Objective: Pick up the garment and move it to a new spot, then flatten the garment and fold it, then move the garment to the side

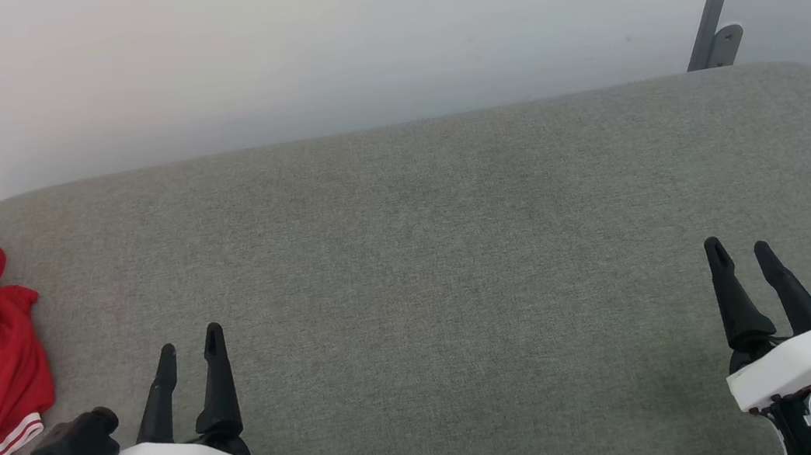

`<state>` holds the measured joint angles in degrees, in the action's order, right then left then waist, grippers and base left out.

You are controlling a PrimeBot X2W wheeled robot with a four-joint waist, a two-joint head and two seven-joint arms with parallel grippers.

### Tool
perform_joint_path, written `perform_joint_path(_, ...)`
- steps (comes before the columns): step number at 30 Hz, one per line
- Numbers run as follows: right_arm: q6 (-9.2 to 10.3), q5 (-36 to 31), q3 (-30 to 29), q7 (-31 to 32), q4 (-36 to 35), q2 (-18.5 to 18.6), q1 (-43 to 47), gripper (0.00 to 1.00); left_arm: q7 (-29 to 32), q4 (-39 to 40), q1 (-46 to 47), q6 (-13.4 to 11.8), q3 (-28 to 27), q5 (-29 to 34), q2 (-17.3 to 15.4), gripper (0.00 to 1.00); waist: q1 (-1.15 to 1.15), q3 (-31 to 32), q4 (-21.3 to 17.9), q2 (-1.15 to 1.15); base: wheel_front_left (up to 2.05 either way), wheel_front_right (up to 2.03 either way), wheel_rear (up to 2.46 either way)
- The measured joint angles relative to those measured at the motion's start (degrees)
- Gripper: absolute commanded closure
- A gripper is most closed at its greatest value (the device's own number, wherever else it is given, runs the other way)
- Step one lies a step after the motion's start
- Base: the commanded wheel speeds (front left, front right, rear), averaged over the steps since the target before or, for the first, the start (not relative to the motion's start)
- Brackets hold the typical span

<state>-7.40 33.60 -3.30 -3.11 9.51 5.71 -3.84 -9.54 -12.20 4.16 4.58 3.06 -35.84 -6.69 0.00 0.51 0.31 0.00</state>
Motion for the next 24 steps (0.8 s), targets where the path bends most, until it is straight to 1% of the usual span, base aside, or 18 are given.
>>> perform_joint_path(24, -0.02, -11.6, 0.3, -2.0, -1.8, 0.3, 0.0, 0.0, -3.1, 0.0, 0.1, 1.5, 0.0, 12.2, 0.6, 0.0, 0.0, 0.1, 0.2, 0.0, 0.0, 0.0, 0.0)
